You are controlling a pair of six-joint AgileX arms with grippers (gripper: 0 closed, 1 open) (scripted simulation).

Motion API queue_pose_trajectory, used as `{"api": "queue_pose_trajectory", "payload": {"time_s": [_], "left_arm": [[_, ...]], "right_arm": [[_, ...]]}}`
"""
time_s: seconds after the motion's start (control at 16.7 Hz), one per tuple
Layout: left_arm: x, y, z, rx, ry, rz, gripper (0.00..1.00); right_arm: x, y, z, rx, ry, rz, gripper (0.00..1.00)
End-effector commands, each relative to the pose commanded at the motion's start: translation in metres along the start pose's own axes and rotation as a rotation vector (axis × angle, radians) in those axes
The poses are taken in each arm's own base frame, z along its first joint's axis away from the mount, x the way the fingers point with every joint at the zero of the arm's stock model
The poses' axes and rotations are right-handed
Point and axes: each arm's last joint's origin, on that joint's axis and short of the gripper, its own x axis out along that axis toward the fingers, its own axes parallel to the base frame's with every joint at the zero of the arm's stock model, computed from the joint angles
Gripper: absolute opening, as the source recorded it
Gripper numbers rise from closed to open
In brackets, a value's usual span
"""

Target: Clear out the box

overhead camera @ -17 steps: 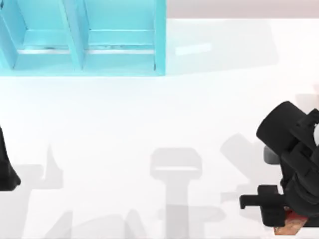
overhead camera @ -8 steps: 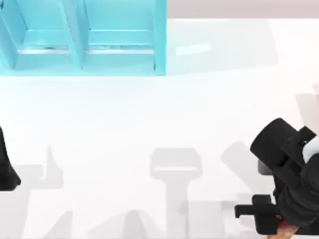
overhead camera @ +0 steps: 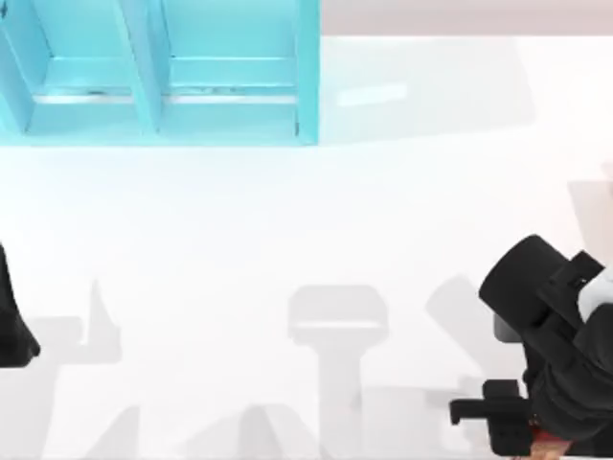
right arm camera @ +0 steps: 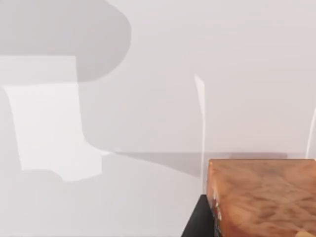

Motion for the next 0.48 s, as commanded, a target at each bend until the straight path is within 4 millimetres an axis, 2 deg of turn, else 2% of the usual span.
{"api": "queue_pose_trajectory", "payload": {"time_s": [0.48], "left_arm": [[0.0,0.0,0.0,0.0,0.0,0.0,1.0]], "right_arm": [[0.0,0.0,0.0,0.0,0.0,0.0,0.75]]}}
